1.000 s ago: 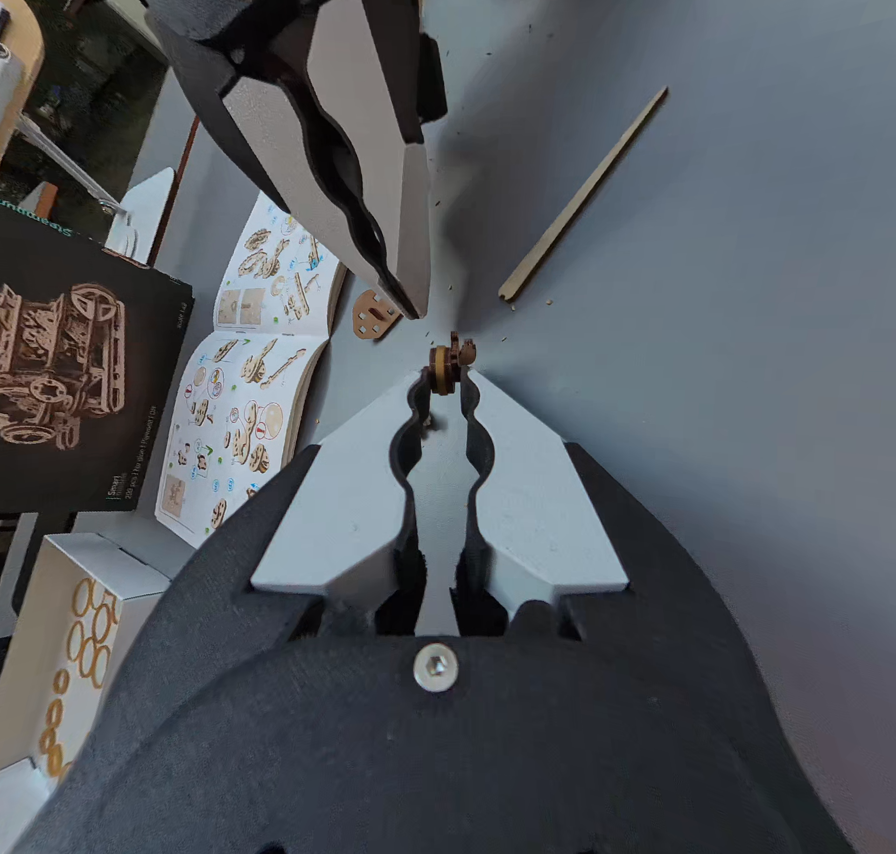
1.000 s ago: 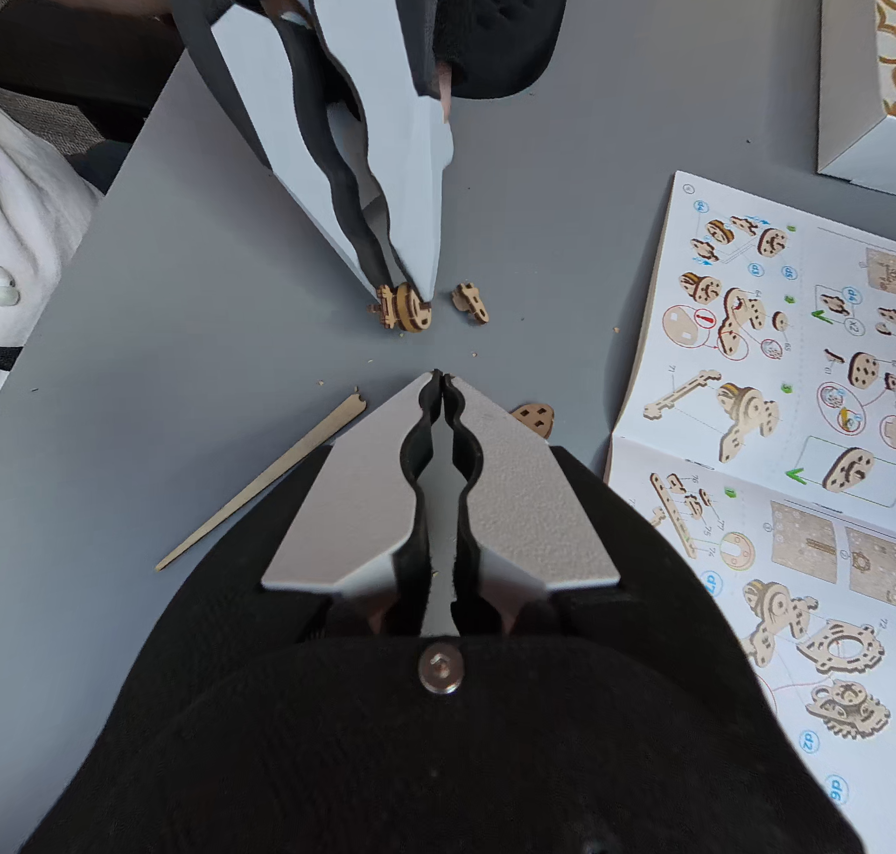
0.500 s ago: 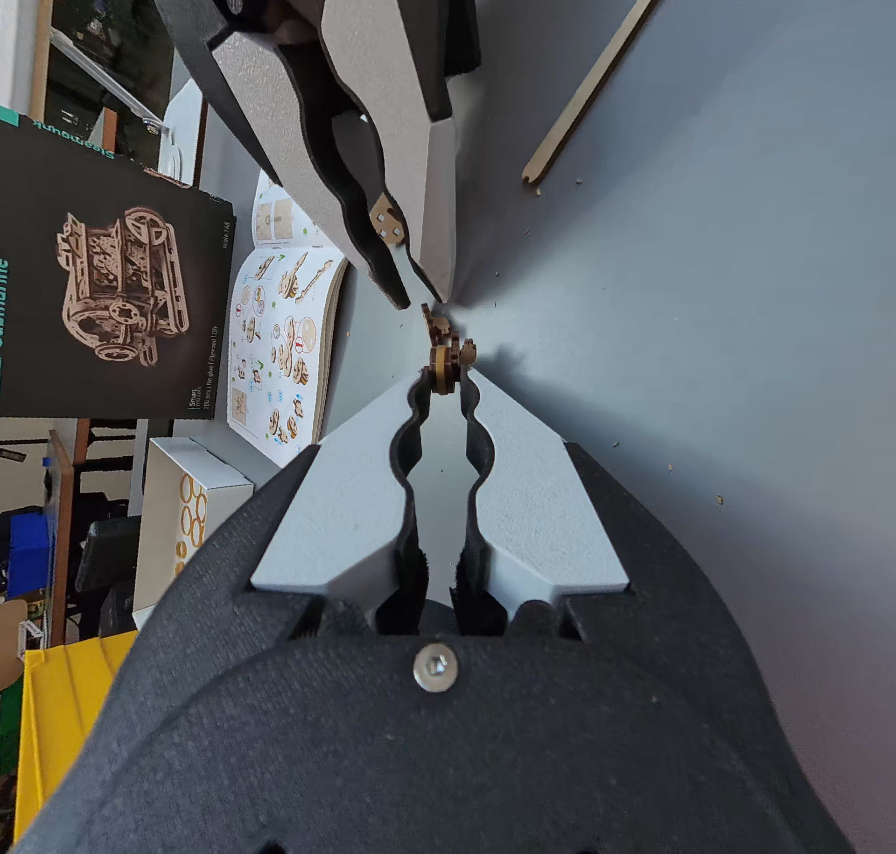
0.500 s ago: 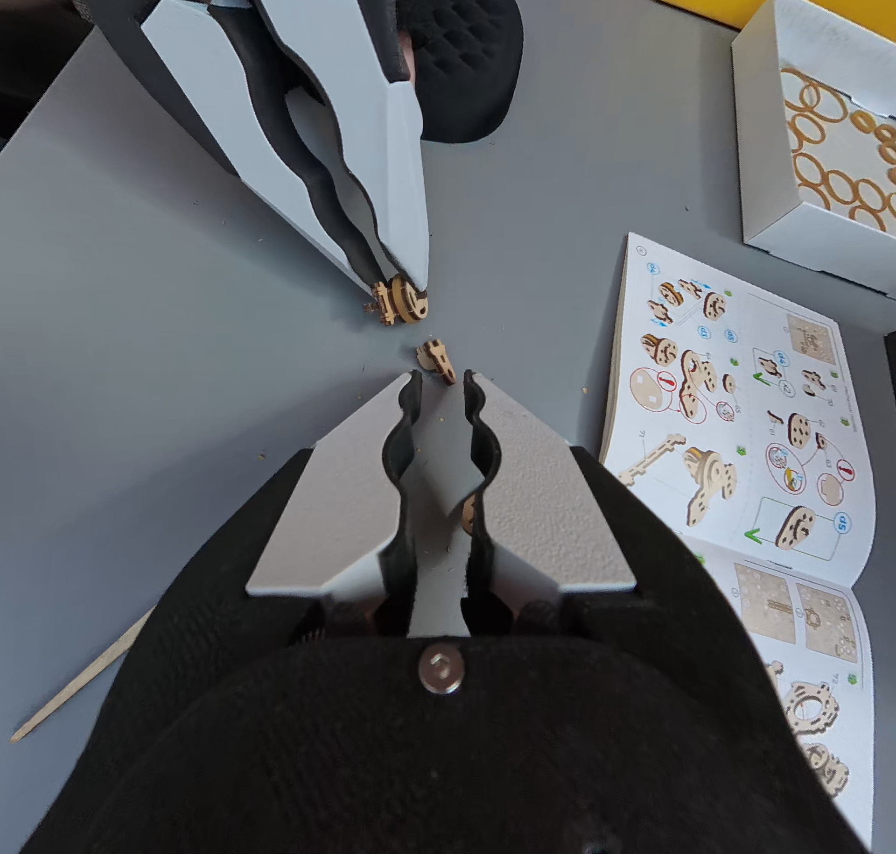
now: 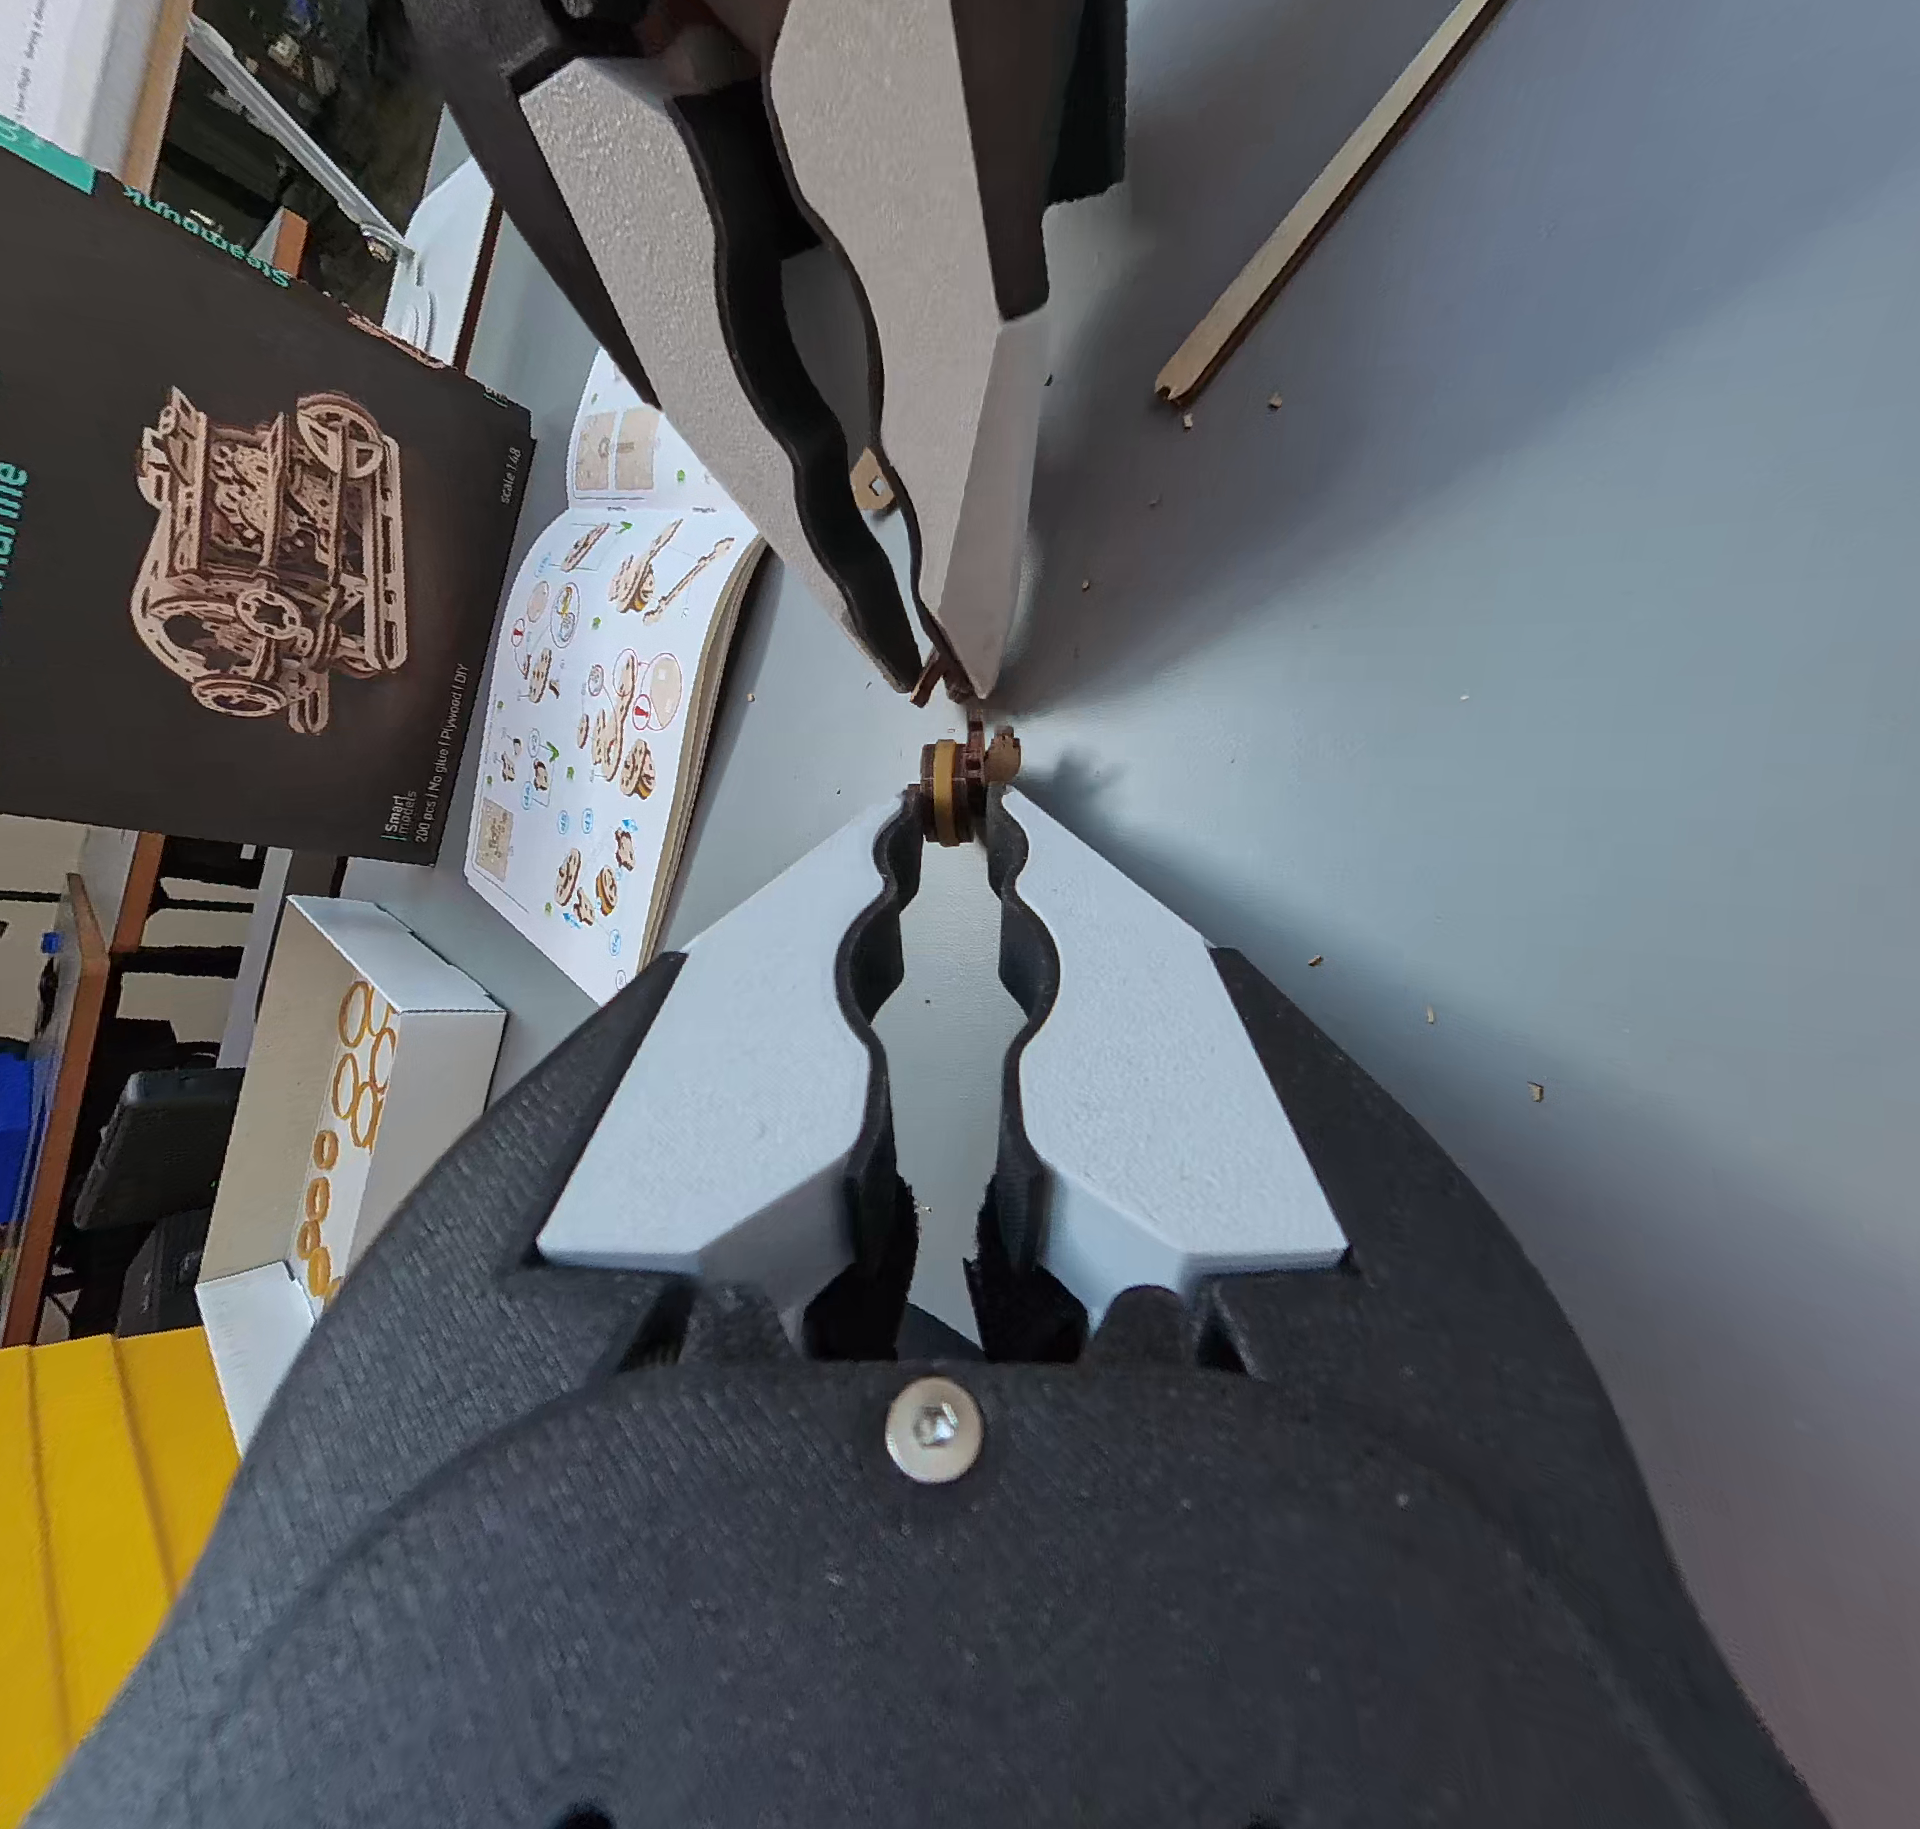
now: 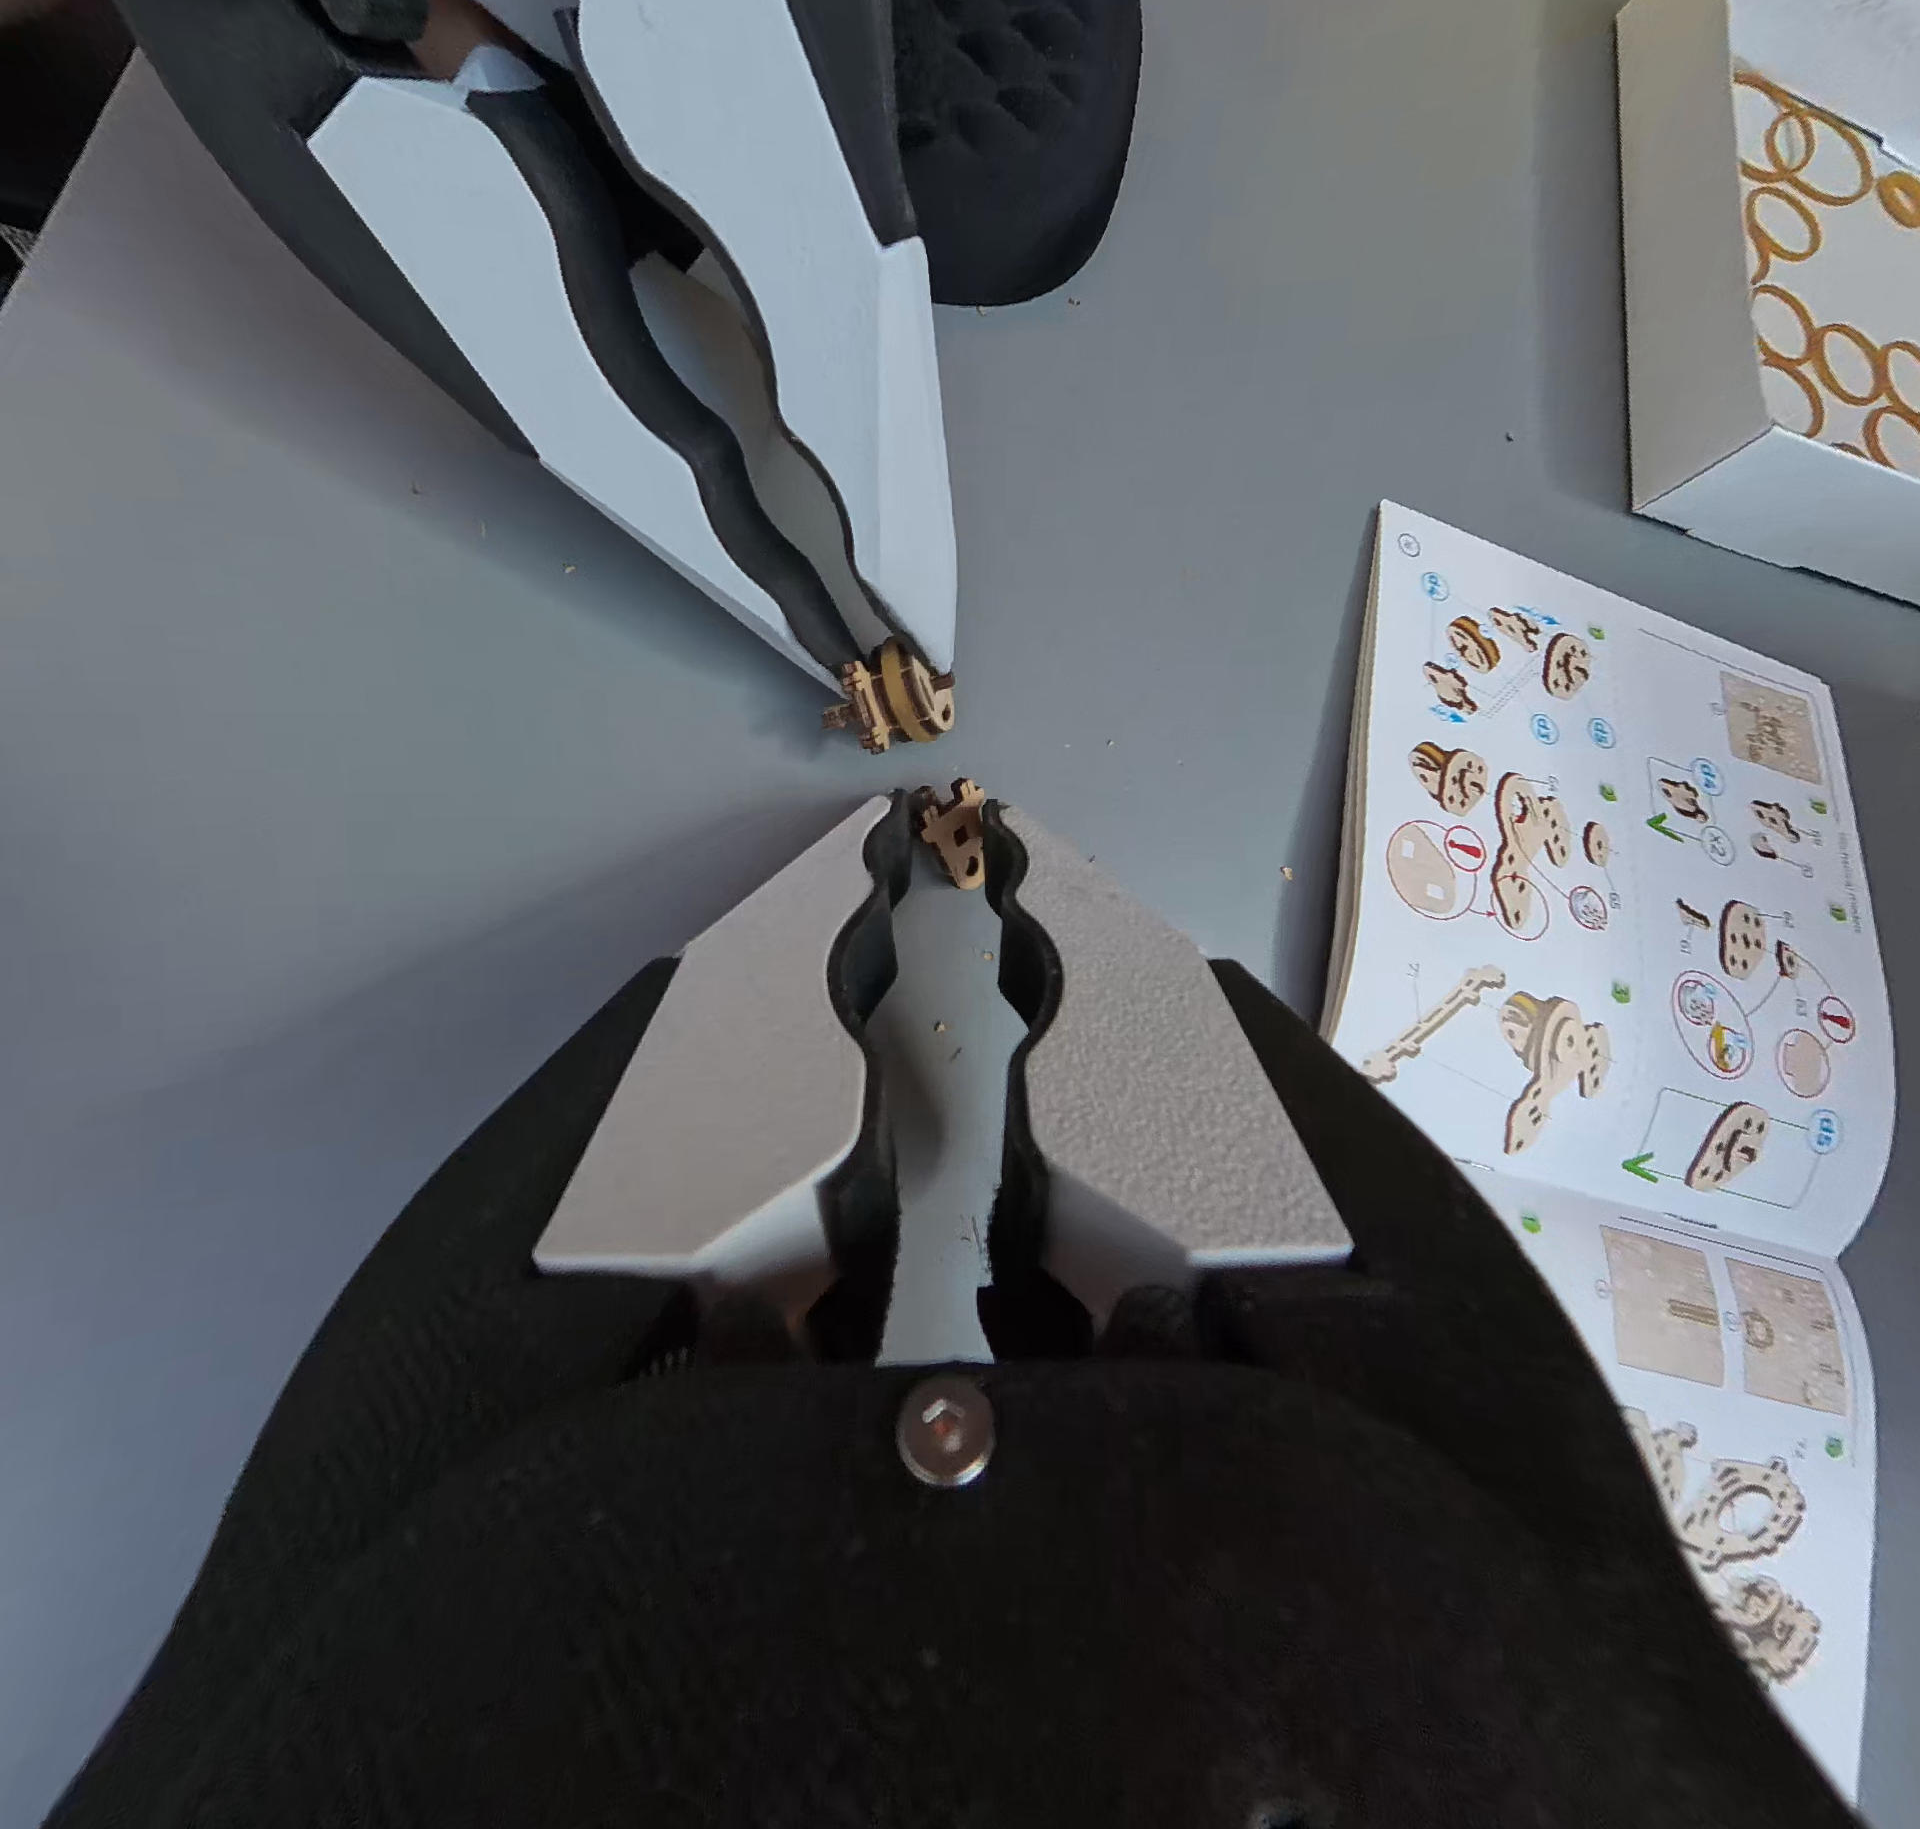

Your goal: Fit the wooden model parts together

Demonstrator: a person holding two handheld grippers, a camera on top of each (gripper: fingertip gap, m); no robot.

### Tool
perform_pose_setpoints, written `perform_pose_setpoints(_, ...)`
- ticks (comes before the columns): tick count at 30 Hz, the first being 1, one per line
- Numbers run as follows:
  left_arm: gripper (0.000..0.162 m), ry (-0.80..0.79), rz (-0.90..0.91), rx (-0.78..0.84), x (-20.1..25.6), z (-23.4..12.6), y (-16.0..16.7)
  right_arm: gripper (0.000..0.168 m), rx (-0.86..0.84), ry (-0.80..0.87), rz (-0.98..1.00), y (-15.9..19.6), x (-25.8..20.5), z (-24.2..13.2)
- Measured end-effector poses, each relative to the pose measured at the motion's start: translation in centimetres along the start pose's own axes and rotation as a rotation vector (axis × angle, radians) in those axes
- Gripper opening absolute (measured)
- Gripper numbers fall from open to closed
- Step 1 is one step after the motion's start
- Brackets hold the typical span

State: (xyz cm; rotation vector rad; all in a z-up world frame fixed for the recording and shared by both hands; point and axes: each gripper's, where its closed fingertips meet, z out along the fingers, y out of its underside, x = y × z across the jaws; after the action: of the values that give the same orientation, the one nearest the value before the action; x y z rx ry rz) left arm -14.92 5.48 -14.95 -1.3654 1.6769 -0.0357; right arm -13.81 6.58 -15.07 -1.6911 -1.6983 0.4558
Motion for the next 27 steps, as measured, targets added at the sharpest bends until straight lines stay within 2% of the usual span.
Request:
perform_pose_setpoints(4,0.010,-0.038,-0.029,0.049,-0.8,-0.5,-0.5,0.012,0.047,-0.070,0.177,-0.5,-0.3,-0.4)
perform_pose_setpoints(11,0.010,-0.085,-0.149,0.175,-2.7,-2.0,-1.6,0.012,0.114,-0.315,0.576,-1.9,-1.8,-0.5)
perform_pose_setpoints(14,0.010,-0.097,-0.173,0.197,-3.2,-2.4,-1.7,0.012,0.099,-0.415,0.688,-1.6,-2.5,-0.3)
perform_pose_setpoints(18,0.010,-0.097,-0.183,0.207,-3.3,-2.5,-1.7,0.012,0.067,-0.416,0.684,-0.8,-2.4,0.2)
perform_pose_setpoints(27,0.010,-0.091,-0.211,0.226,-3.5,-2.7,-1.8,0.016,0.085,-0.308,0.629,-0.6,-0.9,0.4)
